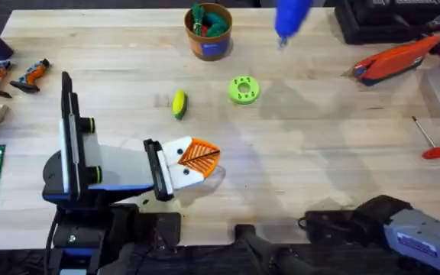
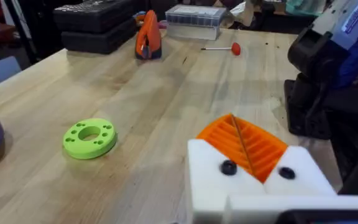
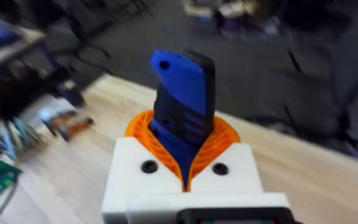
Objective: Pick up the gripper from the table and insert it into the empty holder that is missing its gripper. Then pick up a screw, insert it into the mounting hole, and use the screwdriver to tighten it. Finally, clean up the table by picking up the vegetable and placing it into the bucket.
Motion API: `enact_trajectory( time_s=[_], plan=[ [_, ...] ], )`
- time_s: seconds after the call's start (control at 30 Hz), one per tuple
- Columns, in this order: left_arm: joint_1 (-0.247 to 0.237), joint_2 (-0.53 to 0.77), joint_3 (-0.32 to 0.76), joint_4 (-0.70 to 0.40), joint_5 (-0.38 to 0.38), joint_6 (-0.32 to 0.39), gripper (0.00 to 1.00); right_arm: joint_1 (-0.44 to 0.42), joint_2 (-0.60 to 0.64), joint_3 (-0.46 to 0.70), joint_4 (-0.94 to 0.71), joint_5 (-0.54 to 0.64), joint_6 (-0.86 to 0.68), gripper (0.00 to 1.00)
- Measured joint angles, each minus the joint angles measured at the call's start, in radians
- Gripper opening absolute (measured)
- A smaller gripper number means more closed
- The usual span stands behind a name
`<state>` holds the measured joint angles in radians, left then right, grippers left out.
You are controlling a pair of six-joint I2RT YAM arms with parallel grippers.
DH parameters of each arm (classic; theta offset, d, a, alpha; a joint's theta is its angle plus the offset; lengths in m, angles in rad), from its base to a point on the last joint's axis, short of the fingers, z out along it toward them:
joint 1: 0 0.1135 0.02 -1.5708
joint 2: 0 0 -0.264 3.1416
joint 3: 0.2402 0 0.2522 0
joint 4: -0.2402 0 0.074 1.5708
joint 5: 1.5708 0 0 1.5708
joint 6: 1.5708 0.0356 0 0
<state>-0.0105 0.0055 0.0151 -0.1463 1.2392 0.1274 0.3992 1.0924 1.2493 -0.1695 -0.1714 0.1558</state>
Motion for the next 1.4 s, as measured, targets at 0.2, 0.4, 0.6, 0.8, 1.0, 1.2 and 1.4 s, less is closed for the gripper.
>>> enact_trajectory(
  time_s=[0.2,0.4,0.6,0.8,1.0,1.2,1.4],
  plan=[
    [0.000,0.000,0.000,0.000,0.000,0.000,0.007,0.003,-0.004,-0.170,0.354,-0.101,0.090,0.029],
    [0.000,0.000,0.000,0.000,0.000,0.000,0.007,0.003,0.021,-0.395,0.749,-0.214,0.212,0.029],
    [0.000,0.000,0.000,0.000,0.000,0.000,0.007,0.004,0.060,-0.463,0.973,-0.369,0.307,0.029],
    [0.000,0.000,0.000,0.000,0.000,0.000,0.007,0.041,0.140,-0.463,1.106,-0.487,0.342,0.029],
    [0.000,0.000,0.000,0.000,0.000,0.000,0.007,0.101,0.229,-0.465,1.260,-0.570,0.355,0.029],
    [0.000,0.000,0.000,0.000,0.000,0.000,0.007,0.155,0.262,-0.465,1.346,-0.644,0.358,0.029],
    [0.000,0.000,0.000,0.000,0.000,0.000,0.007,0.218,0.271,-0.465,1.384,-0.666,0.348,0.029]
  ],
)
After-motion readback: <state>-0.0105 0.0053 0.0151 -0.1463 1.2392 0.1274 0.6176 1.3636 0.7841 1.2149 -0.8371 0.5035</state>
